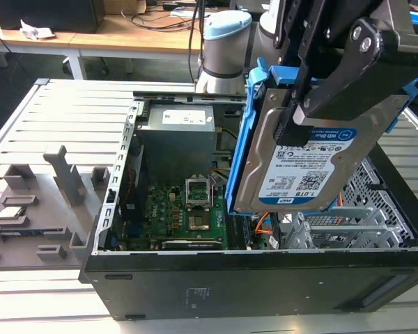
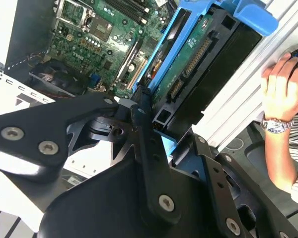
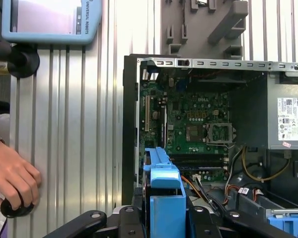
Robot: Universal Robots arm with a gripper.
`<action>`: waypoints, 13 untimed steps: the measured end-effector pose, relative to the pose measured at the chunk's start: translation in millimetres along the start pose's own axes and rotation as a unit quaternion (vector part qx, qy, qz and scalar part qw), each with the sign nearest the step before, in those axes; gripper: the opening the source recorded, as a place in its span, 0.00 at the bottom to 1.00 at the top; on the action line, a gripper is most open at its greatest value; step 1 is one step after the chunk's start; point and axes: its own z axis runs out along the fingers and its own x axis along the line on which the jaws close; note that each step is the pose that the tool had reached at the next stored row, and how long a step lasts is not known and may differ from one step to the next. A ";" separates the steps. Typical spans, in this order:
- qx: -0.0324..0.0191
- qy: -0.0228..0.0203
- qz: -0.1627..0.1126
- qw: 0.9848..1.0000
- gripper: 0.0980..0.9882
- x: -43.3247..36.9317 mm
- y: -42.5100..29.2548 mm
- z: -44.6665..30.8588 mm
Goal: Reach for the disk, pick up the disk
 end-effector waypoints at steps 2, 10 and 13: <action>-0.001 0.000 0.000 1.000 0.30 -0.5 -5.9 0.6; -0.004 0.005 0.000 1.000 0.30 -6.6 -38.7 1.5; -0.005 0.007 0.001 1.000 0.30 -7.2 -44.8 2.7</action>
